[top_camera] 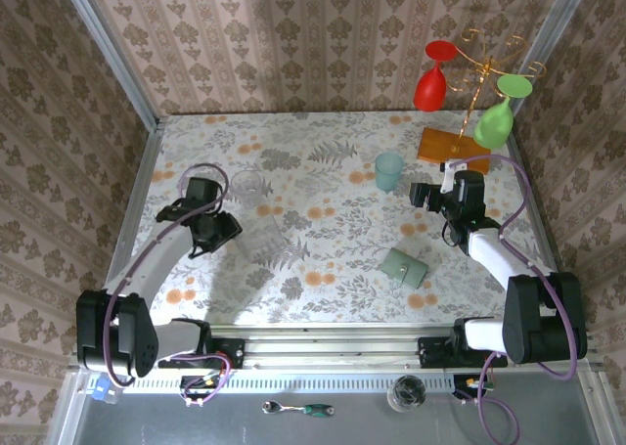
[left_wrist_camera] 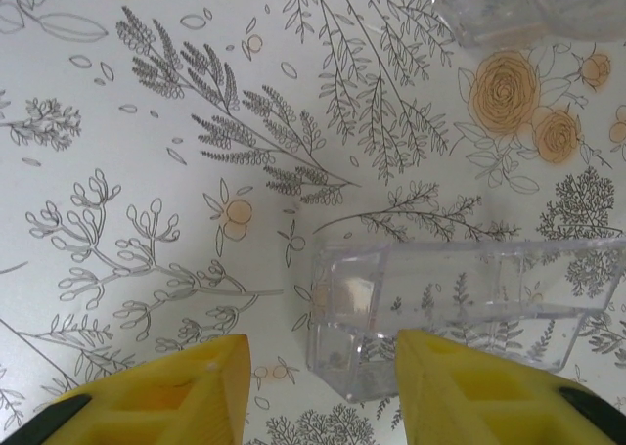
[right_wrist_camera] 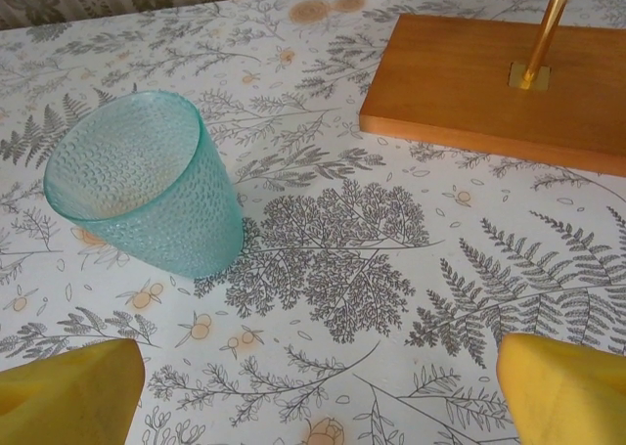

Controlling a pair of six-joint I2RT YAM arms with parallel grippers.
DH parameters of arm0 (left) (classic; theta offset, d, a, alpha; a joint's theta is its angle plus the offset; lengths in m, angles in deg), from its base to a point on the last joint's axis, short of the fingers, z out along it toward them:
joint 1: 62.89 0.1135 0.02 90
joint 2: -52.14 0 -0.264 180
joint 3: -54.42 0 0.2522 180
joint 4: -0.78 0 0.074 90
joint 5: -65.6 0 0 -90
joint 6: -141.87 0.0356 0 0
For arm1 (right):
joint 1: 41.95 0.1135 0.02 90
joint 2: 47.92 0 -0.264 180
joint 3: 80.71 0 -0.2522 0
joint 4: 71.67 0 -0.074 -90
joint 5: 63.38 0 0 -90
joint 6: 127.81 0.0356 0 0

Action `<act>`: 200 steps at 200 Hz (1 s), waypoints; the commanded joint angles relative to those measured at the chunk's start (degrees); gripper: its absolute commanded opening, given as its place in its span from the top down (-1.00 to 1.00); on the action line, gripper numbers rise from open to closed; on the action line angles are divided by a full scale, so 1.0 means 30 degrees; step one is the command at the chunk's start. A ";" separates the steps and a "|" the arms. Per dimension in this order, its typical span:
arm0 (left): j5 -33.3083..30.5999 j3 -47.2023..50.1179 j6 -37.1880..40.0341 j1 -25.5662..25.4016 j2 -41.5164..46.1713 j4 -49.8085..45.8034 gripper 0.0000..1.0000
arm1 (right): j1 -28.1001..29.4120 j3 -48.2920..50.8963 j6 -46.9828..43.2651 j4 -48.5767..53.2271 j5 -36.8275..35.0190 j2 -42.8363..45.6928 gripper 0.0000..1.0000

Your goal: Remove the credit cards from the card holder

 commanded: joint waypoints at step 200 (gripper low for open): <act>0.1146 -0.1389 0.1032 -0.0793 -0.3409 0.0004 0.75 | 0.0091 -0.0214 0.0007 0.1205 -0.1023 0.1366 -0.90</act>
